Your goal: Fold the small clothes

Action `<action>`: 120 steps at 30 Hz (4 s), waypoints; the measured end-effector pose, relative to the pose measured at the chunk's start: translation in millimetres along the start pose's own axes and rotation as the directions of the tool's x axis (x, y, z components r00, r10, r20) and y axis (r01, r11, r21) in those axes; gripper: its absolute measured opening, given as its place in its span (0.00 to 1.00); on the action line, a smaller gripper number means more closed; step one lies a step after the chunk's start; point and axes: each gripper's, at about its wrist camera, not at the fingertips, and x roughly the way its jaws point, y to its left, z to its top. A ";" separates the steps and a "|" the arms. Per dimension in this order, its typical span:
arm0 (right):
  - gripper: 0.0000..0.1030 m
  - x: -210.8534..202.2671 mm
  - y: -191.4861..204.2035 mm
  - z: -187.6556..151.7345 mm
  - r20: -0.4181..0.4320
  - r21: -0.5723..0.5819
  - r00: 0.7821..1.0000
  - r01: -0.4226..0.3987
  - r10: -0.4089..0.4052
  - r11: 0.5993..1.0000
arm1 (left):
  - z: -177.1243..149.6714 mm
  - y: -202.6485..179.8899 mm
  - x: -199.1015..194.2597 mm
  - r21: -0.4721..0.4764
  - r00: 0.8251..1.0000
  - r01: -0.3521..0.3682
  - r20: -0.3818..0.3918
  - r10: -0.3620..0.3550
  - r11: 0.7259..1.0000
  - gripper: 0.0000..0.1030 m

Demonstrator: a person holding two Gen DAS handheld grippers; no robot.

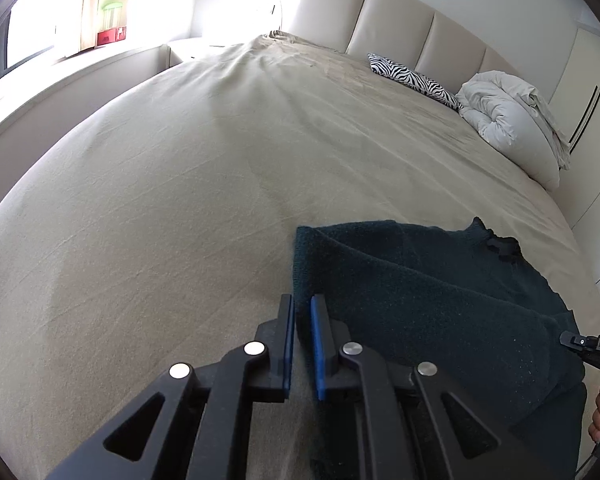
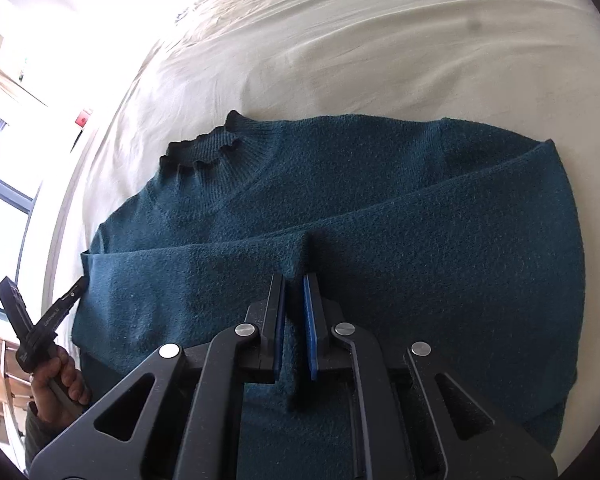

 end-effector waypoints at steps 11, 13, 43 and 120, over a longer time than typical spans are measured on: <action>0.17 -6.8 34.4 -40.4 -0.011 -0.114 0.995 0.094 -0.096 0.989 | -35.4 -18.3 -10.0 0.141 0.996 -0.073 -0.035 0.079 0.987 0.12; 0.02 -8.2 26.3 -38.9 0.002 -0.090 0.989 0.145 -0.146 0.985 | -37.5 -18.9 -9.2 0.154 0.996 -0.079 -0.040 0.086 0.985 0.12; 0.05 -17.7 27.1 -47.7 0.041 -0.064 0.987 0.158 -0.155 0.985 | -48.6 -11.1 -6.9 0.143 0.997 -0.069 -0.026 0.074 0.987 0.14; 0.32 -216.3 -145.7 -343.2 -0.176 0.272 0.984 0.052 -0.004 0.961 | -246.6 33.0 -199.9 -0.085 0.877 0.289 -0.376 -0.300 0.953 0.07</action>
